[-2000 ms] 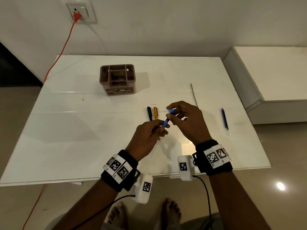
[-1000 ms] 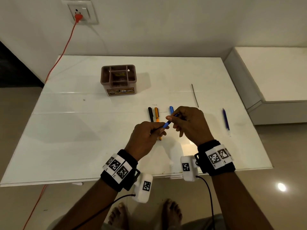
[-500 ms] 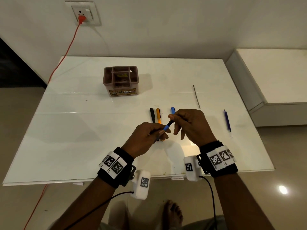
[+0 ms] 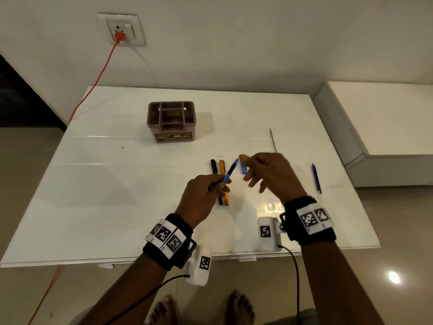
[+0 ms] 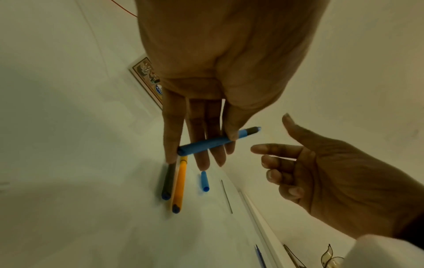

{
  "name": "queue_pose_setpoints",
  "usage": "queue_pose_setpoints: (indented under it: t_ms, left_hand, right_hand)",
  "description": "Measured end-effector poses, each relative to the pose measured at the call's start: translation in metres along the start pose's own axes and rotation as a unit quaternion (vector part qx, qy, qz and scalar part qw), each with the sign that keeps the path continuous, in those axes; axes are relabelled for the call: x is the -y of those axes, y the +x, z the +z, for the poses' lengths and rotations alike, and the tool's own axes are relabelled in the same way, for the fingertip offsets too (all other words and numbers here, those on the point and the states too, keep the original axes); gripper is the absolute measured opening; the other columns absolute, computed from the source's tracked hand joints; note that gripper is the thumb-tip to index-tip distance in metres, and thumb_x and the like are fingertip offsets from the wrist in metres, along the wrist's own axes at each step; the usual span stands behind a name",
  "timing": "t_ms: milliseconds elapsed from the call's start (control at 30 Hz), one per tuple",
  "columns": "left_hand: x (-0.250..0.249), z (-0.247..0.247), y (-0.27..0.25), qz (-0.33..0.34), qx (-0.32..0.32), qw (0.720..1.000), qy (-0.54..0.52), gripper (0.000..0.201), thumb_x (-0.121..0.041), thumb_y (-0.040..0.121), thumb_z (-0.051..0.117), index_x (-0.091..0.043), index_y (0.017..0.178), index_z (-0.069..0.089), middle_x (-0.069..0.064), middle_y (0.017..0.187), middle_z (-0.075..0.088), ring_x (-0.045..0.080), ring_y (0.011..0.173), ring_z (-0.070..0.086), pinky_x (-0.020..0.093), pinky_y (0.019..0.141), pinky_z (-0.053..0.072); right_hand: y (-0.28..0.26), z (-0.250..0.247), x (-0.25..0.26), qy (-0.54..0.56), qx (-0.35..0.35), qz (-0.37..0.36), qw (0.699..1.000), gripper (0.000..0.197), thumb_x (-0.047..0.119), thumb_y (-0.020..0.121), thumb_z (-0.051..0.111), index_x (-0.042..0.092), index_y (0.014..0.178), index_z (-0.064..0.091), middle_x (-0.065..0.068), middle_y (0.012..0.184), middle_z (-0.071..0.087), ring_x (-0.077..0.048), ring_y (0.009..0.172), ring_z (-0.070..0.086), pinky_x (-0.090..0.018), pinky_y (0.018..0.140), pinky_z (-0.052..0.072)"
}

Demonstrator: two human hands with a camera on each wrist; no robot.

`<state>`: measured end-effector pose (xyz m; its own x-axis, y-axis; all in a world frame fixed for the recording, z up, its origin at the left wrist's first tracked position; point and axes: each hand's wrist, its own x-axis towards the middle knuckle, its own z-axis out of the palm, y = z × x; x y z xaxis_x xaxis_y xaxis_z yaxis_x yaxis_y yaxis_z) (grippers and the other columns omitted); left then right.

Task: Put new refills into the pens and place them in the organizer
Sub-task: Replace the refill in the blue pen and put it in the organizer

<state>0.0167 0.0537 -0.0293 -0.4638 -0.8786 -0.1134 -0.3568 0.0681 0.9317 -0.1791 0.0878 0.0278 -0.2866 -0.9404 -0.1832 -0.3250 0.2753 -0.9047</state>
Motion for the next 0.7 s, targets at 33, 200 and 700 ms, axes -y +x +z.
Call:
queue_pose_setpoints:
  t_ms: [33, 200, 700]
  left_hand:
    - [0.0, -0.002, 0.0, -0.017, -0.01, 1.0, -0.019, 0.022, -0.018, 0.103, 0.056, -0.014, 0.115, 0.074, 0.001, 0.093, 0.079, 0.012, 0.085, 0.077, 0.024, 0.075, 0.058]
    - [-0.005, -0.013, -0.003, -0.068, -0.015, 0.994, -0.08, 0.015, -0.028, 0.103, 0.057, -0.023, 0.111, 0.068, 0.006, 0.089, 0.079, 0.024, 0.081, 0.078, 0.049, 0.072, 0.065]
    - [-0.005, -0.023, -0.005, -0.092, -0.016, 0.99, -0.103, 0.013, -0.032, 0.099, 0.063, -0.027, 0.11, 0.068, 0.009, 0.085, 0.077, 0.026, 0.069, 0.078, 0.048, 0.063, 0.065]
  right_hand:
    - [0.009, -0.005, 0.001, -0.009, -0.022, 0.018, 1.0, 0.038, 0.04, 0.092, 0.073, 0.002, 0.089, 0.074, -0.013, 0.07, 0.075, -0.023, 0.055, 0.069, -0.027, 0.043, 0.048]
    - [0.08, 0.002, -0.007, -0.223, -0.035, 0.104, 0.969, 0.047, 0.038, 0.081, 0.084, -0.004, 0.096, 0.07, -0.019, 0.093, 0.077, -0.031, 0.079, 0.075, -0.039, 0.072, 0.063]
    - [0.085, 0.025, 0.022, 0.051, -0.093, 0.013, 0.994, 0.009, -0.008, 0.086, 0.069, -0.01, 0.095, 0.073, -0.022, 0.086, 0.074, -0.031, 0.075, 0.076, -0.044, 0.076, 0.065]
